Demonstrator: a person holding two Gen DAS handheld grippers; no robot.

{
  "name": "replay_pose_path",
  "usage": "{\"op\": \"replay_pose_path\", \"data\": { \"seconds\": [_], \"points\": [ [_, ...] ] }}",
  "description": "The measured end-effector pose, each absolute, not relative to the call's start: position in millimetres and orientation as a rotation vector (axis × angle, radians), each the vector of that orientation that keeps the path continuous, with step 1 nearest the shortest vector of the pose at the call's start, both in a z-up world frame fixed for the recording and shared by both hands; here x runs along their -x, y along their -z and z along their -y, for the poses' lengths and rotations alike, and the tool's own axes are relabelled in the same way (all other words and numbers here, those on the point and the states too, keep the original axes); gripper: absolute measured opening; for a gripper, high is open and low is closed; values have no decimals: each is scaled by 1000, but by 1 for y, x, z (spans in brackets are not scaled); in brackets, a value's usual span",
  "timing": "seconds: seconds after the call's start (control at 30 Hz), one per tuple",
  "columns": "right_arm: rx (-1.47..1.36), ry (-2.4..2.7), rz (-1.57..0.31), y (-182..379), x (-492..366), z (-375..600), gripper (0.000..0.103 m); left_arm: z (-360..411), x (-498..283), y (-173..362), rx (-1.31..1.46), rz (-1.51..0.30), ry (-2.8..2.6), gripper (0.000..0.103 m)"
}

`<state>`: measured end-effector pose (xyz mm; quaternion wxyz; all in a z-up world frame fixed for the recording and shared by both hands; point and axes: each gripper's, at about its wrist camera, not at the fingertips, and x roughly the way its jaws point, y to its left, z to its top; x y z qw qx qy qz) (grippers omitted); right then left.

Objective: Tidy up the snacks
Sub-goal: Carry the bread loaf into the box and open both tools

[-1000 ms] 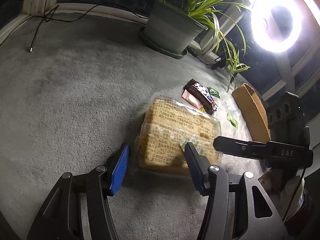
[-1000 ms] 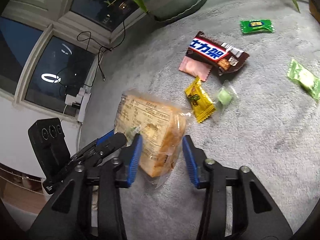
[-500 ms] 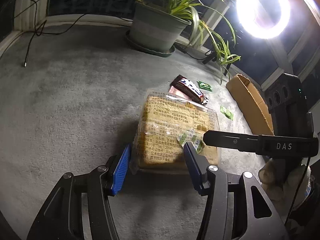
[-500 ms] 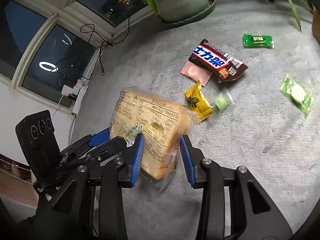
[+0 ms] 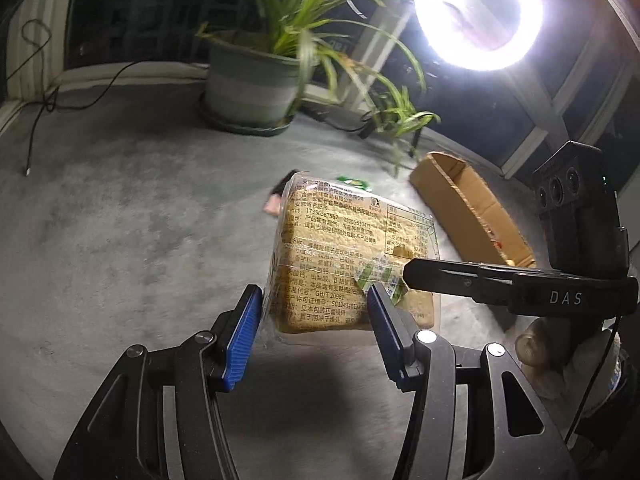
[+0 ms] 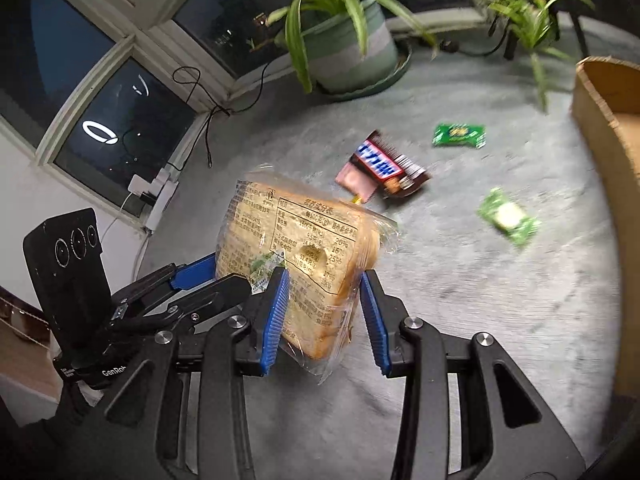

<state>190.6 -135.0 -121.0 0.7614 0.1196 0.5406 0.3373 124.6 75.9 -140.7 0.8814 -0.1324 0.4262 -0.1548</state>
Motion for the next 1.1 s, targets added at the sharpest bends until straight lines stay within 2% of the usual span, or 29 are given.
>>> {"op": "replay_pose_path", "data": {
  "seconds": [0.47, 1.1],
  "points": [
    [-218, -627, -1065, 79, -202, 241, 39, 22, -149, 113, 255, -830, 434, 53],
    [-199, -499, -989, 70, -248, 361, 39, 146, -205, 97, 212, -811, 521, 53]
  ]
}}
